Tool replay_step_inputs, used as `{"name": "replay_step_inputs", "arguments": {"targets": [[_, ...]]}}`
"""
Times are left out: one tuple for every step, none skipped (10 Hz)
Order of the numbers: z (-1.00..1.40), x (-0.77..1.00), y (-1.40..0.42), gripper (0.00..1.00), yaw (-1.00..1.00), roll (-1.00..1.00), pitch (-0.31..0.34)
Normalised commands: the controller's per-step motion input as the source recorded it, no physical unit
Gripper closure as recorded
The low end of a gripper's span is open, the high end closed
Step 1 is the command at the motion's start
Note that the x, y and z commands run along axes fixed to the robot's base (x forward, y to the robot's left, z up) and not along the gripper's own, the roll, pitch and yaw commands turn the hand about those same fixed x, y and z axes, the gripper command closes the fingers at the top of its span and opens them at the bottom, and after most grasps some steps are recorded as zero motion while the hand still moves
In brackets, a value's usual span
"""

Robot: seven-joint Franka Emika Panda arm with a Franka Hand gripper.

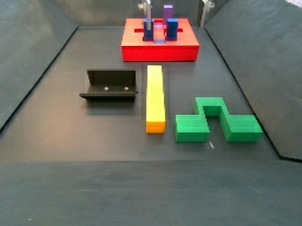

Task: Pick up the yellow object. Move up. Move to above the board. Insert the yellow object.
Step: Pick up the yellow object.

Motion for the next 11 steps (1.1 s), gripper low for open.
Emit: {"name": "replay_step_inputs", "arguments": {"targets": [[-0.38, 0.27, -0.23, 0.00, -0.10, 0.00, 0.000], [-0.52, 0.35, -0.37, 0.00, -0.10, -0.02, -0.006], [-0.57, 0.71, -0.45, 0.00, -0.16, -0.05, -0.020], [-0.73, 0.75, 0.00, 0.00, -0.26, -0.12, -0.060], [-0.57, 0.40, 0.16, 0.00, -0.02, 0.00, 0.000], [-0.61, 0.05, 0.11, 0.00, 0.00, 0.00, -0.003], [-0.86, 0.00, 0.00, 0.00, 0.01, -0.02, -0.067], [-0.87, -0.08, 0.00, 0.00, 0.01, -0.05, -0.056], [-0.71, -0.07, -0.01, 0.00, 0.00, -0.08, -0.016], [-0.58, 0.00, 0.00, 0.00, 0.00, -0.10, 0.000], [-0.53, 0.00, 0.07, 0.00, 0.00, -0.10, 0.000]]}}
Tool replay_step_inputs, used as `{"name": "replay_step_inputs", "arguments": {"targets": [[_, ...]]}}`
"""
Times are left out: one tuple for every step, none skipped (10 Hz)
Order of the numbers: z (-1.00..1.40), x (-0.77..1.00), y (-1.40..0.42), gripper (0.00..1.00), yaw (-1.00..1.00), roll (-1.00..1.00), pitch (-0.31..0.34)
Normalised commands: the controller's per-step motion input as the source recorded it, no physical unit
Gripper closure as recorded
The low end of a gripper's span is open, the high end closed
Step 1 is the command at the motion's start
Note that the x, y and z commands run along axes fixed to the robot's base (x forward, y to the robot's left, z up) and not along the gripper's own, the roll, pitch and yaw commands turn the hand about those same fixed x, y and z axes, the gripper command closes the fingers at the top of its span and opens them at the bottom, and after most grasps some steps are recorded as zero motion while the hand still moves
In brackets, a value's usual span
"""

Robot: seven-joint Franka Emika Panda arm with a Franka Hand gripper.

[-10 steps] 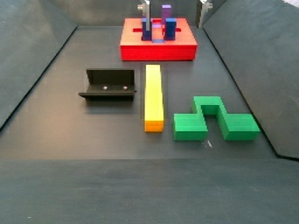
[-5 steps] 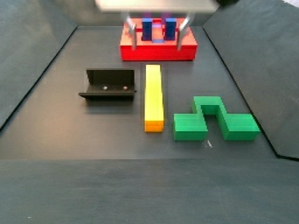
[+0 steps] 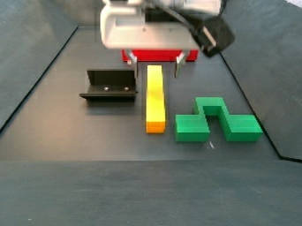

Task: Pick up the yellow object. Move up. Move to above the board. Insert the yellow object.
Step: Pick up the yellow object.

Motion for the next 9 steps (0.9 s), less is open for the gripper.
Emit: {"name": "replay_step_inputs", "arguments": {"targets": [[-0.53, 0.00, 0.01, 0.00, 0.00, -0.10, 0.000], [-0.46, 0.05, 0.01, 0.00, 0.03, -0.13, 0.000], [-0.37, 0.07, 0.03, 0.00, 0.03, -0.15, 0.000], [-0.33, 0.00, 0.08, 0.00, 0.00, -0.14, 0.000], [-0.32, 0.00, 0.14, 0.00, 0.00, -0.14, 0.004], [-0.31, 0.00, 0.17, 0.00, 0.00, -0.12, 0.000], [-0.29, -0.01, 0.10, 0.00, 0.00, -0.09, 0.000], [-0.25, -0.03, 0.00, 0.00, 0.00, -0.03, 0.000], [-0.13, 0.00, 0.00, 0.00, 0.00, 0.00, 0.000]]}}
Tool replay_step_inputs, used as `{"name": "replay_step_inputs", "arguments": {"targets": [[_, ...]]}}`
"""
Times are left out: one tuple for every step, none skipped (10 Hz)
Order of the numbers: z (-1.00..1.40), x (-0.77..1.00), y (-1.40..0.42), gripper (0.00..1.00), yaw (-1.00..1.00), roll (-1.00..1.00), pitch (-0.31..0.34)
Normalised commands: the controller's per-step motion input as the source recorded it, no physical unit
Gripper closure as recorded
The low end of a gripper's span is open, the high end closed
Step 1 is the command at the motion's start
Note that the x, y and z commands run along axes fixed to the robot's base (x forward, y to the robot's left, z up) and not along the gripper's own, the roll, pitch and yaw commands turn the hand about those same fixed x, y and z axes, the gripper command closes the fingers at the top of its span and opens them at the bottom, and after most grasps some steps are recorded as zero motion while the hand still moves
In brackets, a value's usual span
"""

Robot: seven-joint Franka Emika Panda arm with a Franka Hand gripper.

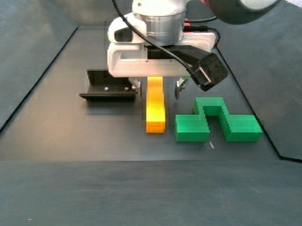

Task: Pick up the yellow object. Move up. Move to above the board. Insert the yellow object.
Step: Pick up the yellow object.

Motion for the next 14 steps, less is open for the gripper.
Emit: {"name": "replay_step_inputs", "arguments": {"targets": [[-0.02, 0.00, 0.00, 0.00, 0.00, 0.00, 0.000], [0.00, 0.00, 0.00, 0.00, 0.00, -0.02, 0.000], [-0.07, -0.08, -0.02, 0.00, 0.00, 0.00, 0.000], [-0.10, -0.08, -0.01, 0.00, 0.00, -0.02, 0.000], [0.00, 0.00, 0.00, 1.00, 0.00, 0.00, 0.000], [0.00, 0.00, 0.00, 1.00, 0.00, 0.00, 0.000], [0.00, 0.00, 0.00, 1.00, 0.00, 0.00, 0.000], [0.00, 0.00, 0.00, 1.00, 0.00, 0.00, 0.000], [0.00, 0.00, 0.00, 1.00, 0.00, 0.00, 0.000], [0.00, 0.00, 0.00, 1.00, 0.00, 0.00, 0.000], [0.00, 0.00, 0.00, 1.00, 0.00, 0.00, 0.000], [0.00, 0.00, 0.00, 1.00, 0.00, 0.00, 0.000], [0.00, 0.00, 0.00, 1.00, 0.00, 0.00, 0.000], [0.00, 0.00, 0.00, 1.00, 0.00, 0.00, 0.000]]}}
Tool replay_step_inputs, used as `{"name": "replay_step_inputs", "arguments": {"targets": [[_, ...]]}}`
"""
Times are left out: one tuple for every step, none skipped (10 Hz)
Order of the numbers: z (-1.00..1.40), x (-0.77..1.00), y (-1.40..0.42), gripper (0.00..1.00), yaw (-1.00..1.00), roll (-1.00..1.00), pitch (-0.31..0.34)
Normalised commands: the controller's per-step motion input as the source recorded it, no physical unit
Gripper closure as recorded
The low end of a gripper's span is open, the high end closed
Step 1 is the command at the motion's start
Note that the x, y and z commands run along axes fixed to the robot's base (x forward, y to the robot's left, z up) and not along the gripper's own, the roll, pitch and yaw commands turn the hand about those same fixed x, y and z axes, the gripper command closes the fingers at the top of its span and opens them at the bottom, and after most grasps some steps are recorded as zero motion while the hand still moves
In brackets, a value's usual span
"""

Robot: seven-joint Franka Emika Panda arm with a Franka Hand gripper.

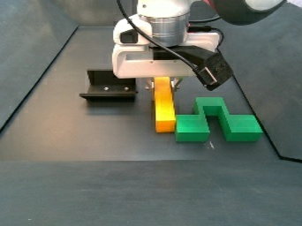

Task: Pick up the yellow object. Move up. Move to above the board. Insert the yellow object.
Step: Pick up the yellow object, then move up, then move to above the board.

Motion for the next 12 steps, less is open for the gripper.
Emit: {"name": "replay_step_inputs", "arguments": {"targets": [[0.00, 0.00, 0.00, 1.00, 0.00, 0.00, 0.000], [0.00, 0.00, 0.00, 1.00, 0.00, 0.00, 0.000], [0.00, 0.00, 0.00, 1.00, 0.00, 0.00, 0.000], [0.00, 0.00, 0.00, 1.00, 0.00, 0.00, 0.000], [0.00, 0.00, 0.00, 1.00, 0.00, 0.00, 0.000], [0.00, 0.00, 0.00, 1.00, 0.00, 0.00, 0.000], [0.83, 0.00, 0.00, 1.00, 0.00, 0.00, 0.000], [0.76, -0.06, 0.02, 1.00, 0.04, -0.01, 0.041], [0.49, -0.07, 0.01, 1.00, 0.04, -0.01, 0.052], [0.30, -0.04, 0.01, 1.00, 0.03, -0.01, 0.034], [1.40, 0.00, 0.00, 1.00, 0.00, 0.00, 0.000], [1.40, -0.01, 0.00, 1.00, 0.00, 0.00, 0.014]]}}
